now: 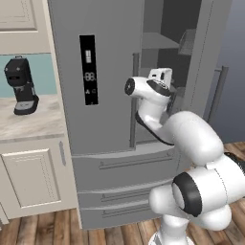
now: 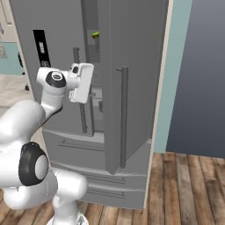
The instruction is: Retrieve the kiwi and tangerine from the fridge and place them into the bowl on the dining table.
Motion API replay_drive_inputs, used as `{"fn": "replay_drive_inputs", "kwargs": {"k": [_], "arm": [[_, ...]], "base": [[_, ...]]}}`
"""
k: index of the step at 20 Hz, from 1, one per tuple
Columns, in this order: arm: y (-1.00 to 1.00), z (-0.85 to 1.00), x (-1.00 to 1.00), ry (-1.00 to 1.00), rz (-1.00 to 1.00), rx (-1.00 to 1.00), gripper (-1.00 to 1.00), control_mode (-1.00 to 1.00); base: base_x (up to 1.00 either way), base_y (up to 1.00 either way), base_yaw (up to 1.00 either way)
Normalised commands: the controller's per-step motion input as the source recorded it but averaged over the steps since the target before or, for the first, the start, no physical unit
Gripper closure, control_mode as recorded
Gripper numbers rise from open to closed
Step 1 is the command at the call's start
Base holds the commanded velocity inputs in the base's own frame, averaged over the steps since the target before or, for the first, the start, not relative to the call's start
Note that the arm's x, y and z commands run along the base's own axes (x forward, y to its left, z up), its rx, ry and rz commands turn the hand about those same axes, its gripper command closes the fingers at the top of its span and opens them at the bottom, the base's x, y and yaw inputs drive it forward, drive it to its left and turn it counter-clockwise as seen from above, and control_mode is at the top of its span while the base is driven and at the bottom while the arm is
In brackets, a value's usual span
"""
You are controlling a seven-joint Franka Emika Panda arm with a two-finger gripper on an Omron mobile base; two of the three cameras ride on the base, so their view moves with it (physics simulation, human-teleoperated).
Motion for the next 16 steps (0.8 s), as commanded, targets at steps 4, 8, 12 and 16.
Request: {"fn": "replay_drive_inputs", "kwargs": {"k": [4,8,12,16], "arm": [[-0.91,-0.17,0.06,0.02,-0.09,0.00,-1.00,-1.00],[-1.00,-0.10,0.00,0.04,-0.11,0.00,-1.00,-1.00],[-1.00,-0.08,-0.06,0.07,-0.13,0.00,-1.00,-1.00],[-1.00,-0.09,-0.41,0.05,-0.18,0.00,-1.00,-1.00]], "base": [[0.00,0.00,0.00],[0.00,0.00,0.00],[0.00,0.00,0.00],[0.00,0.00,0.00]]}}
